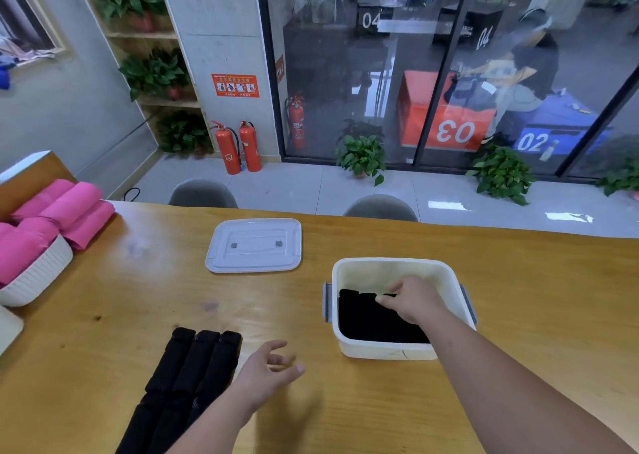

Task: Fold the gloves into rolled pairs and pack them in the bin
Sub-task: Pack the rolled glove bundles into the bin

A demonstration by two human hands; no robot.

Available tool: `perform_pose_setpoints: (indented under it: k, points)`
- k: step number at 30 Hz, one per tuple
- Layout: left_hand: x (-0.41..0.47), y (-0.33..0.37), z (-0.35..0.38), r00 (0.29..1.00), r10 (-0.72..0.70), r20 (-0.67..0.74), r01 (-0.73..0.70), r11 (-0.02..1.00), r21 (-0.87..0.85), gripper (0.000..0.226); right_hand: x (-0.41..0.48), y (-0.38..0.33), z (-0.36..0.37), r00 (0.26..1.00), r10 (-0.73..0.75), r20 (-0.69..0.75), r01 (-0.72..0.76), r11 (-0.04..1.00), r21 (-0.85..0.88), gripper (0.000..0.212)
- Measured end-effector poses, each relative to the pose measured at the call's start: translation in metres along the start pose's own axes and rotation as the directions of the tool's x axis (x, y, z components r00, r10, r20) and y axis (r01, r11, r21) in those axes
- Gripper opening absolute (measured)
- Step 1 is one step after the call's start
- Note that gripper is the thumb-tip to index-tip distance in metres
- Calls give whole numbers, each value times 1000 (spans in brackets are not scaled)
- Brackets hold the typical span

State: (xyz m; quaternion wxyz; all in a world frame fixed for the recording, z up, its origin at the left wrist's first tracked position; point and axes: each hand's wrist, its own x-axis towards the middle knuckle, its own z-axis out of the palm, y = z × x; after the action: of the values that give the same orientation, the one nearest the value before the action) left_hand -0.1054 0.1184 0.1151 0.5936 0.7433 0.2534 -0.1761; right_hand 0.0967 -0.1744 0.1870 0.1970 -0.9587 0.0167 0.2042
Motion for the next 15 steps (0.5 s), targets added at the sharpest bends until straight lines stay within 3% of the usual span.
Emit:
perform_pose_setpoints:
  k: [4, 15]
  points:
    - [-12, 0, -4, 999, 20, -25, -20, 1000, 1, 79, -15, -33, -6, 993, -117, -28, 120, 978, 170, 51]
    - [-51, -23, -31, 984, 57, -167, -52, 998, 34, 82, -69, -126, 29, 911, -404, 85, 370, 891, 263, 60]
